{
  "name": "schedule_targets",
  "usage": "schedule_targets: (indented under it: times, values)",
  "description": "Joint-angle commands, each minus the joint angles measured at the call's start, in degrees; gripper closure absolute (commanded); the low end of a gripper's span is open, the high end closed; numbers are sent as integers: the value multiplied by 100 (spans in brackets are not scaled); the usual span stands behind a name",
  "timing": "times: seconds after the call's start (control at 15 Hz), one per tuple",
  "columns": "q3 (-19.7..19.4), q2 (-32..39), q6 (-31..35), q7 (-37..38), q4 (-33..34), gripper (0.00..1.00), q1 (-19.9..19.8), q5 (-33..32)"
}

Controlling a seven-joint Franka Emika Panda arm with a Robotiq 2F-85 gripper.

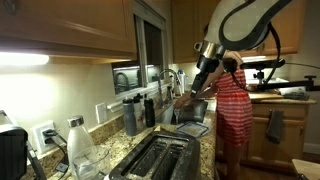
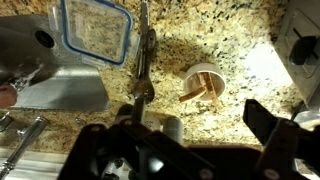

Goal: Put the bread in the toaster

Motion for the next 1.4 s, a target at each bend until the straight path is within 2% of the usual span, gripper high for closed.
schedule_targets:
  times: [0.0, 0.27, 0.53, 1.33]
  values:
    - [202, 642, 559, 683, 329, 0, -405, -296]
    - [335, 1169, 929, 1490, 619, 0, -711, -747]
    - [335, 1534, 1009, 2182, 867, 0, -687, -1060]
    - [432, 2772, 915, 3217, 1952, 0, -482, -793]
